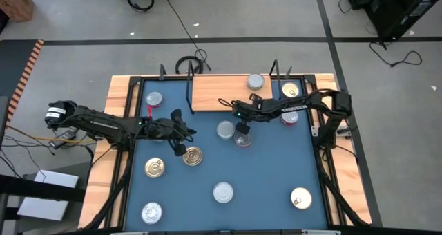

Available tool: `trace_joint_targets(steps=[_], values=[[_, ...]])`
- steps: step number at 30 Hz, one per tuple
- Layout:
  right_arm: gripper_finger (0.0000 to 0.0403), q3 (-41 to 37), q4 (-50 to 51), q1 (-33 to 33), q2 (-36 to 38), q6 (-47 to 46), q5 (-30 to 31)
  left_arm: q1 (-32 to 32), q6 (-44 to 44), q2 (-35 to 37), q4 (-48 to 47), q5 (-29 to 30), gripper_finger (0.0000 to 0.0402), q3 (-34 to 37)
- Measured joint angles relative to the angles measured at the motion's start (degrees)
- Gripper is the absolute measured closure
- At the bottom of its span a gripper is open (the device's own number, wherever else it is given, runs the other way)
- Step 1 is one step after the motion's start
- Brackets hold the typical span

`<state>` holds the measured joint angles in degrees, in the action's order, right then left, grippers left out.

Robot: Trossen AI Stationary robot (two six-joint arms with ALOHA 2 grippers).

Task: Stack canned seafood by type on shelf
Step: Adjust the shelf on top of the table, then put the blue tuna can on the shelf

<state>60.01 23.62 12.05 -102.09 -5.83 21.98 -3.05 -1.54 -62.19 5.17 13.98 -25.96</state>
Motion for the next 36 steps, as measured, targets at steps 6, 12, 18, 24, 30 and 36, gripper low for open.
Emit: trace_joint_targets(steps=[6,12,18,24,30,36], values=[[0.0394,0.00,0.39,-4.16,4.74,0.02,1.25,-0.82,3.30,0.00,0.75,0.06,0.0399,0.00],[0.0394,0.00,0.45,-10.59,11.20,-2.71,-1.55,-3.56,4.15,0.00,1.01,-1.60,0.0399,0.00],[0.0386,0.00,-1.02,-16.64,13.73,-8.21,-10.44,-6.46,4.20,0.00,0.36,-5.00,0.0399,-0.32],[0.0383,-0.02,-3.87,-19.92,12.89,-10.94,-16.49,-9.61,4.00,0.00,-4.04,-5.25,0.0399,-3.23],[0.0398,-0.02,-4.97,-23.22,11.69,-10.54,-14.77,-14.98,1.43,0.00,-14.28,-5.27,0.0399,-8.35],[0.0395,-0.02,-5.62,-25.78,10.25,-10.50,-12.16,-21.00,-3.84,0.04,-24.10,-5.28,0.0399,-11.41]])
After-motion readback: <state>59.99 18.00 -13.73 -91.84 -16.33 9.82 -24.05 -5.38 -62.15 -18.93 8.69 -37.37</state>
